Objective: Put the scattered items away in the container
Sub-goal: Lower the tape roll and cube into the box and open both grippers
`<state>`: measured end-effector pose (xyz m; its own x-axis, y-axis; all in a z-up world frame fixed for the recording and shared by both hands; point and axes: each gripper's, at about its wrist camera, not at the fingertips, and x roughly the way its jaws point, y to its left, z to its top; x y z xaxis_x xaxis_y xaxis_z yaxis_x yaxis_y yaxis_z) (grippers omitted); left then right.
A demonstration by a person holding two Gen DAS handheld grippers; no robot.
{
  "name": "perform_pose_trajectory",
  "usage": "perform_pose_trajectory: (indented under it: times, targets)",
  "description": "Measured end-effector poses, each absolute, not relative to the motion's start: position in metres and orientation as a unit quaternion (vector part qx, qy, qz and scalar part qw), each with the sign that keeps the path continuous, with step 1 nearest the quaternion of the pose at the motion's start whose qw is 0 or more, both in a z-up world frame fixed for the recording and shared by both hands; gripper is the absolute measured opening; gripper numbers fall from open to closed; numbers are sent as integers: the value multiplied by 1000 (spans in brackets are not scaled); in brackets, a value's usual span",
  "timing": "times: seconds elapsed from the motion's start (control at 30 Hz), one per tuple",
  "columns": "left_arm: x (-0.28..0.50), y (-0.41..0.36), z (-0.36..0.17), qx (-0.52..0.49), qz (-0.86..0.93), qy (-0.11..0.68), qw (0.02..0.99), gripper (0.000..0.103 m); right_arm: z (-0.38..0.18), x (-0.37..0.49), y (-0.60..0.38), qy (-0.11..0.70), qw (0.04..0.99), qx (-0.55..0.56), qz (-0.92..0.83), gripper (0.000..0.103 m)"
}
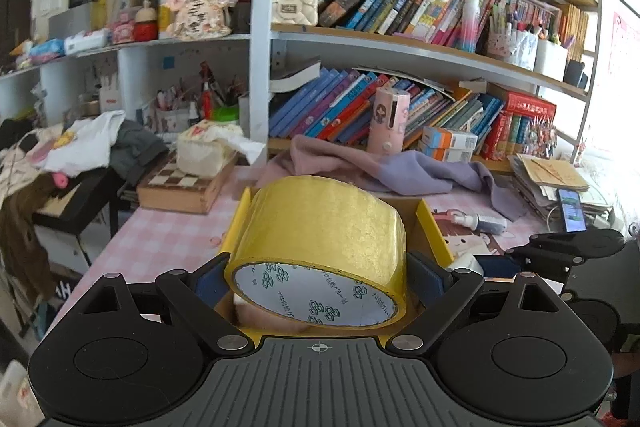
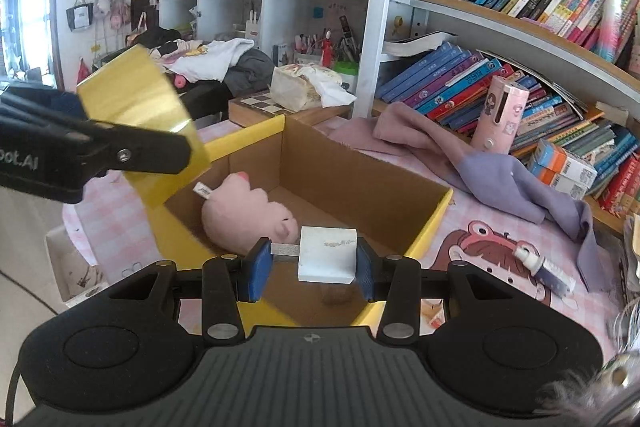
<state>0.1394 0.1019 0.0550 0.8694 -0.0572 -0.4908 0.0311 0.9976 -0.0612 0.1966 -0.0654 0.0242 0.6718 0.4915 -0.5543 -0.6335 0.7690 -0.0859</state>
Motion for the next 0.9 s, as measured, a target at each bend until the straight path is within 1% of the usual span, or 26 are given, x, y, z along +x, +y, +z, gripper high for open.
perform_pose_trajectory:
  times: [0.13, 0.37, 0.53, 0.67, 0.77, 0.9]
  targets:
    - [174, 101, 52, -11, -41, 275, 961, 92, 21, 227, -58, 262, 898, -159, 316, 41]
    - [237, 94, 33, 75, -69, 329, 939, 92, 1, 282, -33, 273, 862, -251, 346, 41]
    - [281, 103, 13, 52, -92, 392, 914, 92, -16, 313, -11, 277, 824, -330, 369, 41]
    - [309, 105, -4, 58, -90, 434, 895, 92, -28, 331, 5, 285, 790, -380, 387, 41]
    - [323, 100, -16, 75, -92, 456, 882, 92, -36, 341, 14, 293, 769, -406, 398, 42]
    - [331, 96, -20, 92, -97, 464, 876, 93, -47, 345, 22, 302, 744, -437, 405, 42]
